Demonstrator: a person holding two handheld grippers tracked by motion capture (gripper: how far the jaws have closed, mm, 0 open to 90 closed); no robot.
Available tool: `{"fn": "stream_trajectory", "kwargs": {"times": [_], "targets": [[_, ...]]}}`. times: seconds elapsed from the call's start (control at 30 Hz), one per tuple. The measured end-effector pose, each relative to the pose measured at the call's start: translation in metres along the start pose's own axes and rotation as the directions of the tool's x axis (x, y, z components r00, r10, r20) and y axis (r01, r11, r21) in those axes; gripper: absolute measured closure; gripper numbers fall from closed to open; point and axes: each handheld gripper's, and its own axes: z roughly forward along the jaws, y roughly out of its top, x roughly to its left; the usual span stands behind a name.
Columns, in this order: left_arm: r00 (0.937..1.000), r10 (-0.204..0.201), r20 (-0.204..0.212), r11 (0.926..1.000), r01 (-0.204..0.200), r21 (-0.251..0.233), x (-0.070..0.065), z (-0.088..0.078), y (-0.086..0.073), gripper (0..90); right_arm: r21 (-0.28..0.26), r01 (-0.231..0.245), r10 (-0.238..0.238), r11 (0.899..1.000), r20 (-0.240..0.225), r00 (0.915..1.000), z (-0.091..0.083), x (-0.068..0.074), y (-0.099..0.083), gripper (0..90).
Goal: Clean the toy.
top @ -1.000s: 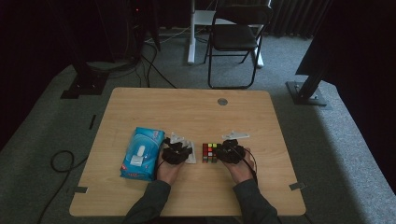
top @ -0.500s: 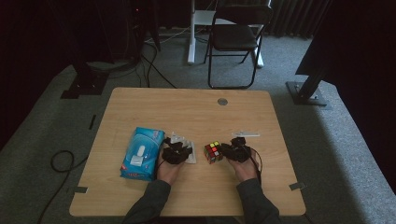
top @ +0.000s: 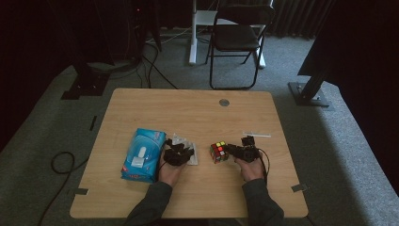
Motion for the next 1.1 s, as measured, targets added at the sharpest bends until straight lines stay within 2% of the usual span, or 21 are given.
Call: {"fn": "stream_trajectory", "kwargs": {"times": [0.07,0.33,0.53,0.6,0.67,0.7,0.83,1.1], "targets": [[1.0000,0.002,0.000,1.0000,-0.002,-0.001,0.000,0.000,0.000,81.1,-0.001,-0.026,0.026,1.000,-0.013,0.9996,-0.001,-0.003,0.000,70.1],[1.0000,0.003,0.002,1.0000,-0.003,-0.002,-0.002,0.000,0.000,81.0,-0.021,-0.001,0.002,1.000,0.039,0.9992,-0.007,-0.005,0.002,71.9],[1.0000,0.006,0.002,1.0000,-0.006,-0.001,-0.002,0.000,0.001,81.0,-0.029,0.003,-0.002,1.000,0.054,0.9985,-0.009,-0.009,0.003,72.4],[1.0000,0.006,0.002,1.0000,-0.006,-0.002,-0.002,0.001,0.001,81.0,-0.029,0.006,-0.004,1.000,0.072,0.9974,-0.011,-0.010,0.003,72.9],[1.0000,0.007,0.002,1.0000,-0.007,-0.001,-0.003,0.001,0.001,81.0,-0.019,0.017,-0.015,1.000,0.109,0.9939,-0.012,-0.010,0.004,83.8],[1.0000,0.007,0.003,1.0000,-0.007,-0.002,-0.003,0.001,0.001,81.0,0.000,0.029,-0.029,1.000,0.140,0.9898,-0.009,-0.011,0.002,84.0],[0.9999,0.009,0.006,1.0000,-0.009,-0.004,-0.003,0.001,0.002,81.0,0.044,0.015,-0.021,0.999,0.137,0.9904,0.002,-0.014,-0.006,80.4],[1.0000,0.010,0.002,0.9999,-0.010,-0.005,-0.001,0.000,0.002,80.9,0.018,0.028,-0.030,0.999,0.143,0.9893,-0.001,-0.009,-0.003,72.4]]}}
